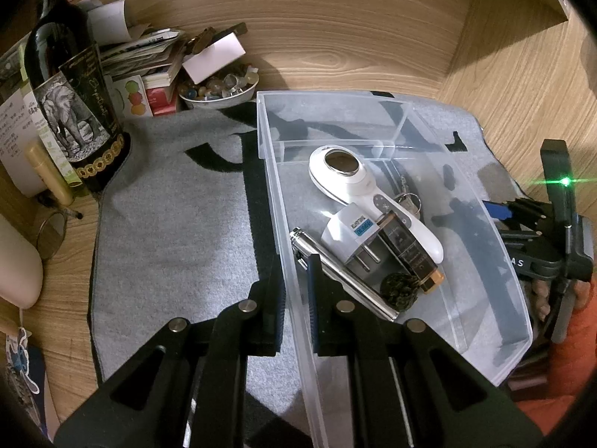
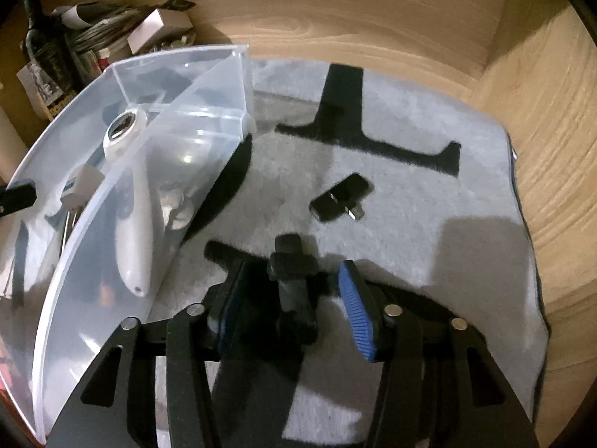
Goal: Organize rigid objects
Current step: 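Grasp the small black adapter on the mat with the right tool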
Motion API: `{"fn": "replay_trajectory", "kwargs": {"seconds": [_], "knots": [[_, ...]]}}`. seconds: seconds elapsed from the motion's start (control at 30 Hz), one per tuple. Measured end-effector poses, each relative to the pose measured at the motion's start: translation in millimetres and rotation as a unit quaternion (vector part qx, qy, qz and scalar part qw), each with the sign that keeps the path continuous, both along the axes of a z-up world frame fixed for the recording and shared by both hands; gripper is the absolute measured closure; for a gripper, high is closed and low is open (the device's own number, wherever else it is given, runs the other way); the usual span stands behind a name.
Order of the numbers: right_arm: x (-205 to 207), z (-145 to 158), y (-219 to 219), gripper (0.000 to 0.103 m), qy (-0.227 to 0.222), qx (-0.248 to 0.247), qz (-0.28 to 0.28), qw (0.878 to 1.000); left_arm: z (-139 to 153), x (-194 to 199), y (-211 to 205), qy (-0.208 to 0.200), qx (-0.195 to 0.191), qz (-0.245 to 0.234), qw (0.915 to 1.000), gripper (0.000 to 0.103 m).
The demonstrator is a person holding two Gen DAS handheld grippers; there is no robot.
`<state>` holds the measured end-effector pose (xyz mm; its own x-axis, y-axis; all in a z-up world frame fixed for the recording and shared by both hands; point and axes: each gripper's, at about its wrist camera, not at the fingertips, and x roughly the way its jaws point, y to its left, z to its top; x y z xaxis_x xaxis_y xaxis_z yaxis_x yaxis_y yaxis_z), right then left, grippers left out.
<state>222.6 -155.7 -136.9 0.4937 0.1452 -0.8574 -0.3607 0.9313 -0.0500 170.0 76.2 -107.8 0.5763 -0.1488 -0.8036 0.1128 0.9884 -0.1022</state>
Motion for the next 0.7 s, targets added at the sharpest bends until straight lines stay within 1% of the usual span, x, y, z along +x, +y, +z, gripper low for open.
{"fn": "replay_trajectory", "kwargs": {"seconds": [0.03, 0.3, 0.7], "knots": [[1, 0, 0, 0.081, 0.001, 0.002, 0.003, 1.000, 0, -1, 0, 0.000, 0.000, 0.000, 1.0000, 0.094], [-6, 19, -3, 0.081, -0.032, 0.005, -0.003, 0.999, 0, 0, 0, 0.000, 0.000, -0.001, 1.0000, 0.094], [-20, 70, 5, 0.081, -0.105, 0.016, 0.009, 0.994, 0, -1, 0, 0.000, 0.000, 0.000, 1.0000, 0.094]]}}
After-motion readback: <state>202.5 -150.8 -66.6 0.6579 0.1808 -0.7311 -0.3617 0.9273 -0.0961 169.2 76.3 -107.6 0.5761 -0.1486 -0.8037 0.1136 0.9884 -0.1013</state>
